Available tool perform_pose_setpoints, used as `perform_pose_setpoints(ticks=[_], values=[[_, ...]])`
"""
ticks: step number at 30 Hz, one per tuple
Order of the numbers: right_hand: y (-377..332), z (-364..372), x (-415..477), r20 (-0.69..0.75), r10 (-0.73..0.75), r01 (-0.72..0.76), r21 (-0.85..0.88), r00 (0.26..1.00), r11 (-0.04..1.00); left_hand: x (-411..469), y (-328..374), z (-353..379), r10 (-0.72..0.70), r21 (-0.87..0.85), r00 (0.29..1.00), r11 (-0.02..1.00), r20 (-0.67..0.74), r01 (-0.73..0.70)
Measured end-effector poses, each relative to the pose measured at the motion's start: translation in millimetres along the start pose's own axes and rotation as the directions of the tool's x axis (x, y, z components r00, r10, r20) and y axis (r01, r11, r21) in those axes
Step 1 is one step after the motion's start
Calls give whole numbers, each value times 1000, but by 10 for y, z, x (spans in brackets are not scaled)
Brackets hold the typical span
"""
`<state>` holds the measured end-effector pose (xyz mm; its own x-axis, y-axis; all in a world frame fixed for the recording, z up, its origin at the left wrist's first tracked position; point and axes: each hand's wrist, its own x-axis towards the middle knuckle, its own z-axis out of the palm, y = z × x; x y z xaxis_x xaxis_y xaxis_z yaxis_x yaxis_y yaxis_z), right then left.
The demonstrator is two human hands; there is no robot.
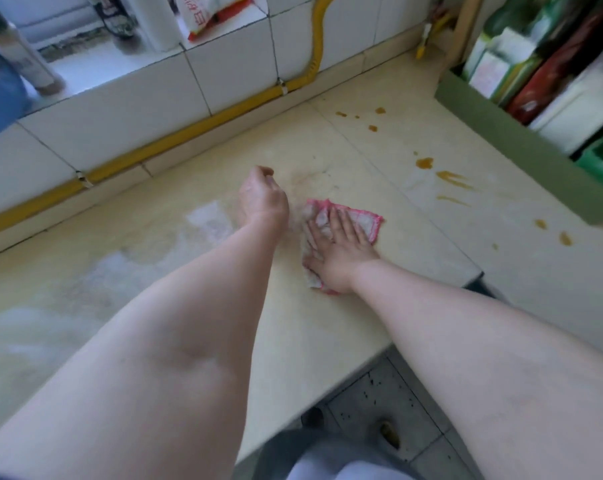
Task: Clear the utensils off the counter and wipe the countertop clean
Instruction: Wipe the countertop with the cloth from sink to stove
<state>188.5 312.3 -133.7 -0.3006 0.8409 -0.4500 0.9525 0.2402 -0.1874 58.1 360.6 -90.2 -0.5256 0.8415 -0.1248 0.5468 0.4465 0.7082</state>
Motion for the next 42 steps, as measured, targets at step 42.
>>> perform_pose_setpoints(ticks=[42], values=[[-1290, 753, -1106, 153, -302, 322, -130, 941, 938, -1354, -1604, -1206, -124, 83, 988, 988, -90, 132]])
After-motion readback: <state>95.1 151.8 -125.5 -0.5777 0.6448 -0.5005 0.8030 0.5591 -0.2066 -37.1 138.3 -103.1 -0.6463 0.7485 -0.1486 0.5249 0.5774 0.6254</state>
